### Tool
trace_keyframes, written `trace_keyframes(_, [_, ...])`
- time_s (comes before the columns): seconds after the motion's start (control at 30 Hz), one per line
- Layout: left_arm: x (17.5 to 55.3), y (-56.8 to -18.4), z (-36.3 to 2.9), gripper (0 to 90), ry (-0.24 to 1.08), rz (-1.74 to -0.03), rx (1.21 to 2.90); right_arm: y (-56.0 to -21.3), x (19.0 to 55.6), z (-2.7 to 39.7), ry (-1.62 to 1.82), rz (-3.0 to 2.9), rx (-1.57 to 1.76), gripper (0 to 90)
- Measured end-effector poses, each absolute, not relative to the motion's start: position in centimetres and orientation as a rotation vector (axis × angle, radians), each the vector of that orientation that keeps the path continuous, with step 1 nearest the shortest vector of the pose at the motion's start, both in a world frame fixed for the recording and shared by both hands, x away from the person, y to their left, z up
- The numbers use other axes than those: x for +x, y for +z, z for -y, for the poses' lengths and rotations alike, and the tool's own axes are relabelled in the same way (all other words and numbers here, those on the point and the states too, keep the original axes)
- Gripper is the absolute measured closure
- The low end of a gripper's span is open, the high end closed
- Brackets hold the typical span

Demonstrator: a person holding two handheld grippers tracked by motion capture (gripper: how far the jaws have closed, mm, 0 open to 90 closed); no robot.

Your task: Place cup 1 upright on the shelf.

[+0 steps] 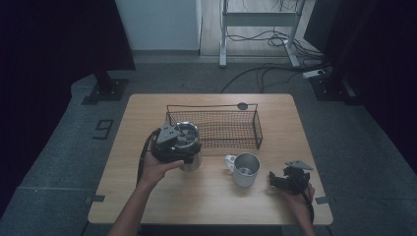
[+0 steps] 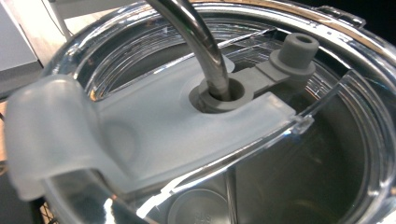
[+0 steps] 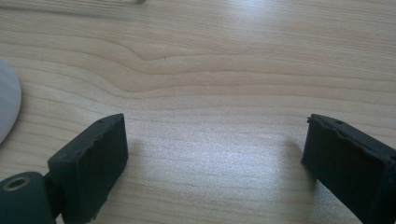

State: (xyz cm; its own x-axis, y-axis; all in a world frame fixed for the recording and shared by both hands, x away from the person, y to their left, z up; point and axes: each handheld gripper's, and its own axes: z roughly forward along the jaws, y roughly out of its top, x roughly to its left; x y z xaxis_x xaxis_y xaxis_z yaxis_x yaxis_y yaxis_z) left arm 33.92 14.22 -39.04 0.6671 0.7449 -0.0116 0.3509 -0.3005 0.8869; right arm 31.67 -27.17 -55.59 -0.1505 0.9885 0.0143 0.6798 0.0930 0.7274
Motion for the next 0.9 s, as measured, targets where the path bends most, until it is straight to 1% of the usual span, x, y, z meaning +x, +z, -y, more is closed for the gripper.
trace_keyframes(0.9, [35.0,-37.6,-14.0,4.1,0.515,-0.856,1.896,-55.6,31.7,27.2,0.825,-1.892,1.631,6.4])
